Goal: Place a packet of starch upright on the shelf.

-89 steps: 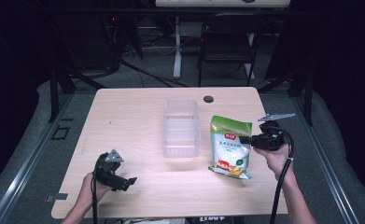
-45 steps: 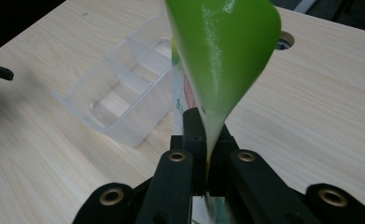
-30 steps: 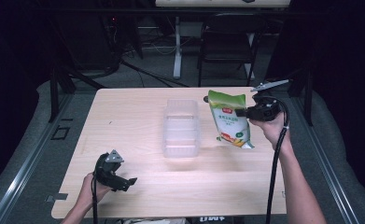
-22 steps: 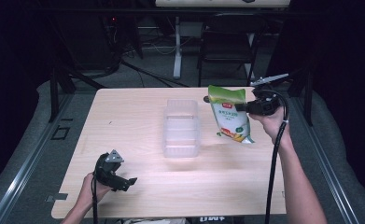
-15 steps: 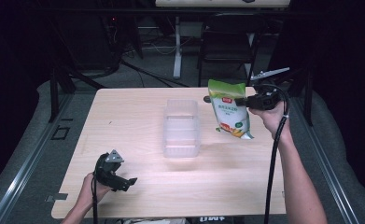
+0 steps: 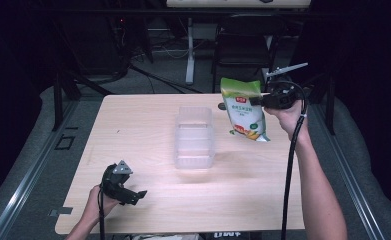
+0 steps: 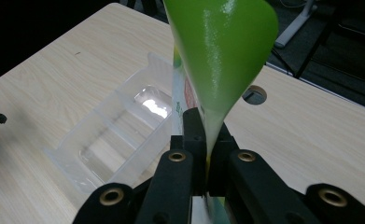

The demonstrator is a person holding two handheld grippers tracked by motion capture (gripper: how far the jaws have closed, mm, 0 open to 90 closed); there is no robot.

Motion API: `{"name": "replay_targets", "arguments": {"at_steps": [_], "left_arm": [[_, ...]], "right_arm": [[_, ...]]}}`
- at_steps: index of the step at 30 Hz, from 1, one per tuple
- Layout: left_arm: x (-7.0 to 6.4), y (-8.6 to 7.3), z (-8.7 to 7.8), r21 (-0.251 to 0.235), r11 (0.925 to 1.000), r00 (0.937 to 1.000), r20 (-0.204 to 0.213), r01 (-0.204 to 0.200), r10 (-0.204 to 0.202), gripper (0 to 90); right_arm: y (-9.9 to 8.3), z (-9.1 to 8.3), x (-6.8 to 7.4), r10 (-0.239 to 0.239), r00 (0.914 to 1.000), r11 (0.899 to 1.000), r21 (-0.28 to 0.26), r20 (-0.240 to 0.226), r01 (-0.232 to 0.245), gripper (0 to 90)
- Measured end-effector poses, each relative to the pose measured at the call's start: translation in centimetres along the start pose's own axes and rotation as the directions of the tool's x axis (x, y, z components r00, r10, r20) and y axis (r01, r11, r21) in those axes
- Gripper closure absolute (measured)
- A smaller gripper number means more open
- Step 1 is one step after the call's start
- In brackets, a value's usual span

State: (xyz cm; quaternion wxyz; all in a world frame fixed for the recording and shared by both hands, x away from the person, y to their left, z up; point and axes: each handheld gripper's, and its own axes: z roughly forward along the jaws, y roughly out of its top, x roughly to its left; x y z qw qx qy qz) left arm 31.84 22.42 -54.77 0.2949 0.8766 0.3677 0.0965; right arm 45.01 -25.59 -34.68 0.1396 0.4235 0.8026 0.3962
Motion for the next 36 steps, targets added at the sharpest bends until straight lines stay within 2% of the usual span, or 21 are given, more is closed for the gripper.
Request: {"name": "replay_targets", "arguments": {"at_steps": [9, 36], "left_arm": [[0.0, 0.0, 0.0, -0.002, 1.0000, 1.0000, -0.002, -0.001, 0.001, 2.4], [0.0, 0.0, 0.0, -0.002, 1.0000, 1.0000, 0.008, 0.001, -0.001, 2.3]], "right_arm": [[1.7, 0.3, 0.8, -0.030, 0.9996, 1.000, -0.007, 0.002, 0.030, 90.0], [5.8, 0.9, 2.8, -0.081, 0.9967, 0.996, -0.026, -0.008, 0.080, 90.0]]}}
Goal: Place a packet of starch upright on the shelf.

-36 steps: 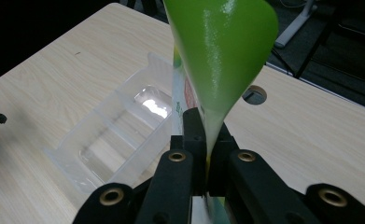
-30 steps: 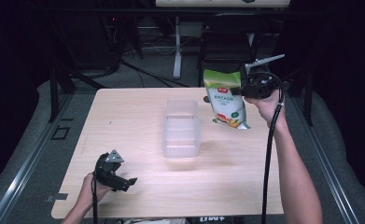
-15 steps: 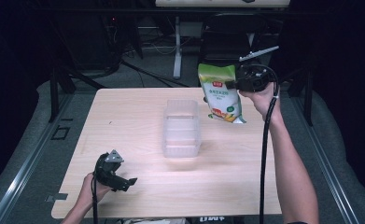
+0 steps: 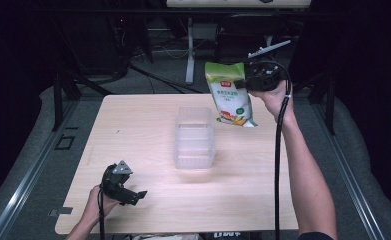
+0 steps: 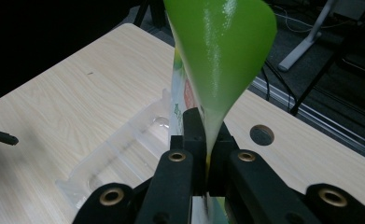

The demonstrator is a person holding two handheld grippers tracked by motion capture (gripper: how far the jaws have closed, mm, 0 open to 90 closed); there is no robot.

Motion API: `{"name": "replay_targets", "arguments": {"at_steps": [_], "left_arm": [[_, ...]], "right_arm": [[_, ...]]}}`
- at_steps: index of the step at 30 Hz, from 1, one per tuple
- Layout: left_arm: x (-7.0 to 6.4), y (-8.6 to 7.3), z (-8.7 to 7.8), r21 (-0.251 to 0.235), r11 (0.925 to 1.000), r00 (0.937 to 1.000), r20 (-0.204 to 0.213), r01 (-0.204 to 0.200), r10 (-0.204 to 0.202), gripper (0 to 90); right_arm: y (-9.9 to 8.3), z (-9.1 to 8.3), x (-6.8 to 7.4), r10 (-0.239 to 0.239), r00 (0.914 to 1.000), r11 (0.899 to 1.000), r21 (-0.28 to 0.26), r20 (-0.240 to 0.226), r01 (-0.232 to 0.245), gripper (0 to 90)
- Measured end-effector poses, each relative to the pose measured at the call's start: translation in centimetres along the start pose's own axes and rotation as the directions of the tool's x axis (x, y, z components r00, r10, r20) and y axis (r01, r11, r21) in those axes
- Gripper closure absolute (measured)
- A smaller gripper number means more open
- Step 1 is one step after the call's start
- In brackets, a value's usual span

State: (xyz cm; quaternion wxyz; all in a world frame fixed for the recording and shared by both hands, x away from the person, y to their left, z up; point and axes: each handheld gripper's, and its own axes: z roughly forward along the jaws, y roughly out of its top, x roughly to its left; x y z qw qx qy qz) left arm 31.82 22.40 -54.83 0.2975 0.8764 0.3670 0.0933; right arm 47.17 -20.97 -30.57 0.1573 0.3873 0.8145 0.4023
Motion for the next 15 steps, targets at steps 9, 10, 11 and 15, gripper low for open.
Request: {"name": "replay_targets", "arguments": {"at_steps": [9, 10, 11, 15], "left_arm": [[0.1, 0.0, 0.0, 0.000, 1.0000, 1.0000, 0.000, -0.004, 0.004, 2.3], [0.1, 0.0, 0.0, 0.003, 1.0000, 1.0000, 0.003, -0.005, 0.005, 2.3], [0.1, 0.0, 0.0, 0.000, 1.0000, 1.0000, 0.002, -0.002, 0.002, 2.3], [0.1, 0.0, 0.0, 0.000, 1.0000, 1.0000, 0.000, -0.006, 0.006, 2.3]], "right_arm": [[1.2, 1.1, 0.5, -0.009, 0.9999, 1.000, -0.006, -0.014, 0.008, 90.0], [1.3, 1.2, 0.6, -0.008, 0.9999, 1.000, -0.005, -0.015, 0.008, 90.0], [1.5, 1.4, 0.6, -0.006, 0.9998, 1.000, -0.002, -0.017, 0.006, 90.0], [1.8, 2.1, 0.9, -0.013, 0.9997, 1.000, -0.003, -0.022, 0.012, 90.0]]}}
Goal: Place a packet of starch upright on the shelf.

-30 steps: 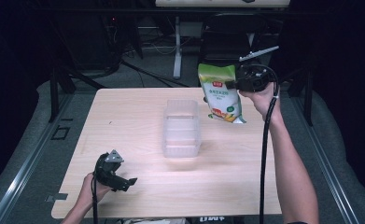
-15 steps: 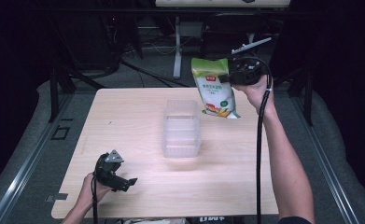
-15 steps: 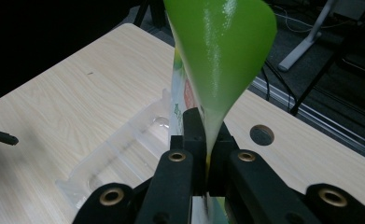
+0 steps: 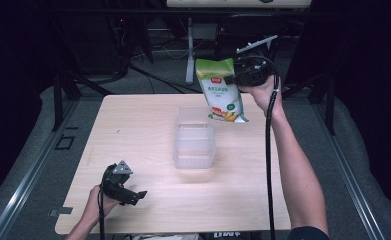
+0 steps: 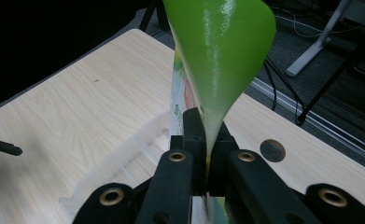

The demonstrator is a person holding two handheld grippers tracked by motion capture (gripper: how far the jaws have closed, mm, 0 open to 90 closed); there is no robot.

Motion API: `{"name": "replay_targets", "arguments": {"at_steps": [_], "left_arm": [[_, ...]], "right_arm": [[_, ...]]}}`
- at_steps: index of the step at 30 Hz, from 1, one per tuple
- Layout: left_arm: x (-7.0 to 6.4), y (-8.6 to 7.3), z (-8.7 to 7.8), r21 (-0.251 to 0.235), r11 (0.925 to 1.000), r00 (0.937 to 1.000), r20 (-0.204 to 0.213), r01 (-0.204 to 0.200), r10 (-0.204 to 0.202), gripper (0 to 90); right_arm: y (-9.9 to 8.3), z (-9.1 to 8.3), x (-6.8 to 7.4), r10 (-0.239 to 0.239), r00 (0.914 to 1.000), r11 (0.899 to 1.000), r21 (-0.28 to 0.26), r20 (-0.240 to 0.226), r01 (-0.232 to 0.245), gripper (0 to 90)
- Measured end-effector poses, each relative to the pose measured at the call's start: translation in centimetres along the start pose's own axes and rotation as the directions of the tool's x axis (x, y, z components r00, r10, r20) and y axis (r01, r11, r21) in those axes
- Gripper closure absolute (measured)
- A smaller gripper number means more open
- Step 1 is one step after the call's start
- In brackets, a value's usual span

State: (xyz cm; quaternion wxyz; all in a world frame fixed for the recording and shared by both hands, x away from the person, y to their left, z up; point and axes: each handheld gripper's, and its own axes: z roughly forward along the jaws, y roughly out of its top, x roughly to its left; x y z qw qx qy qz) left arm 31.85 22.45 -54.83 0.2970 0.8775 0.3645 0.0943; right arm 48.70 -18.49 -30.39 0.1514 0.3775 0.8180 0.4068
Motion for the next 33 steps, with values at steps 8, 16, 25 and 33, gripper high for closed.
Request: {"name": "replay_targets", "arguments": {"at_steps": [8, 16, 25, 33], "left_arm": [[0.1, 0.0, -0.1, 0.004, 1.0000, 1.0000, 0.005, 0.002, -0.002, 2.3], [0.0, 0.0, -0.1, 0.003, 1.0000, 1.0000, 0.006, 0.003, -0.003, 2.2], [0.1, 0.0, -0.1, 0.002, 1.0000, 1.0000, 0.005, 0.001, -0.001, 2.2], [0.1, -0.1, -0.1, -0.001, 1.0000, 1.0000, 0.007, 0.004, -0.004, 2.2]], "right_arm": [[0.6, 1.5, 0.4, -0.006, 0.9999, 1.000, 0.002, -0.014, 0.006, 90.0], [1.1, 3.1, 1.1, -0.022, 0.9993, 1.000, -0.002, -0.031, 0.022, 90.0], [1.3, 5.3, 1.4, -0.011, 0.9986, 1.000, -0.019, -0.052, 0.010, 90.0], [1.5, 7.1, 1.6, -0.020, 0.9974, 1.000, -0.012, -0.069, 0.020, 90.0]]}}
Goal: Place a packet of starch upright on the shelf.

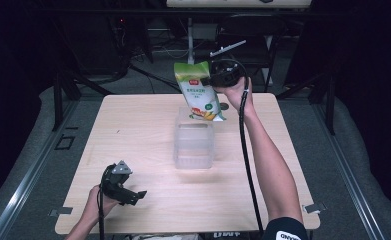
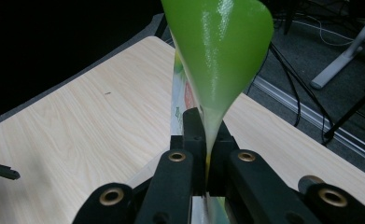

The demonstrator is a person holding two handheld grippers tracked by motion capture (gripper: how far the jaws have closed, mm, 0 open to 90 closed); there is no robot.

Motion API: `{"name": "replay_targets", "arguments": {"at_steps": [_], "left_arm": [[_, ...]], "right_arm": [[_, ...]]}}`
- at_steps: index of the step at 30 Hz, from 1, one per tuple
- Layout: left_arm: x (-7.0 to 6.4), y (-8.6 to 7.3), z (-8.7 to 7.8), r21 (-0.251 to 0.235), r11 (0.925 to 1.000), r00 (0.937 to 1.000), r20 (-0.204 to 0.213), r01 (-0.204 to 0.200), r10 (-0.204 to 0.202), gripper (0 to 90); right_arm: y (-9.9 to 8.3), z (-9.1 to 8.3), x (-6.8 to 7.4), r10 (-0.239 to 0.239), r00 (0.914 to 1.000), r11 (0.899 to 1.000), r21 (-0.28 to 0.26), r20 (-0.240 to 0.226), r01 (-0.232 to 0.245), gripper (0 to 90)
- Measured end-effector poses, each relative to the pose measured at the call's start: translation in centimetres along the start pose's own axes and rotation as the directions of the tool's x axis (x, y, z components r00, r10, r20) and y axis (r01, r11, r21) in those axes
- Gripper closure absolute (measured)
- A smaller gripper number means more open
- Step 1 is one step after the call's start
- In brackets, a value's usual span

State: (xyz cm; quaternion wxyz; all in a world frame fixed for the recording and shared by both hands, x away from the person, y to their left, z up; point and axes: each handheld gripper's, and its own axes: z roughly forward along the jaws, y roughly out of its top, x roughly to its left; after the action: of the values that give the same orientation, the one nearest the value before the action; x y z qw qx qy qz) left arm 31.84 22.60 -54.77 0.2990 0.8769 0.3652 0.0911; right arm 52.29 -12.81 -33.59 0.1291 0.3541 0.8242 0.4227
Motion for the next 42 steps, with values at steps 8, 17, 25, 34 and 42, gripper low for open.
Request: {"name": "replay_targets", "arguments": {"at_steps": [8, 17, 25, 34, 42], "left_arm": [[0.0, 0.0, 0.0, -0.001, 1.0000, 1.0000, 0.003, 0.002, -0.002, 2.2], [0.0, -0.1, -0.1, -0.003, 1.0000, 1.0000, 0.002, 0.003, -0.003, 2.2], [0.0, -0.1, 0.0, 0.001, 1.0000, 1.0000, 0.005, -0.001, 0.001, 2.2], [0.0, 0.0, 0.0, 0.004, 1.0000, 1.0000, 0.007, -0.003, 0.003, 2.3], [0.1, -0.1, -0.1, -0.002, 1.0000, 1.0000, 0.002, -0.004, 0.004, 2.2]], "right_arm": [[-0.2, 2.1, 0.0, -0.029, 0.9993, 1.000, -0.004, -0.024, 0.028, 90.0], [-0.7, 4.3, -0.2, -0.046, 0.9975, 0.999, -0.003, -0.053, 0.046, 90.0], [-1.3, 5.7, -0.3, -0.052, 0.9969, 0.999, -0.010, -0.060, 0.052, 90.0], [-1.9, 6.7, -0.6, -0.048, 0.9970, 0.999, -0.016, -0.062, 0.047, 90.0], [-2.3, 8.2, -0.5, -0.076, 0.9948, 0.997, -0.021, -0.069, 0.074, 90.0]]}}
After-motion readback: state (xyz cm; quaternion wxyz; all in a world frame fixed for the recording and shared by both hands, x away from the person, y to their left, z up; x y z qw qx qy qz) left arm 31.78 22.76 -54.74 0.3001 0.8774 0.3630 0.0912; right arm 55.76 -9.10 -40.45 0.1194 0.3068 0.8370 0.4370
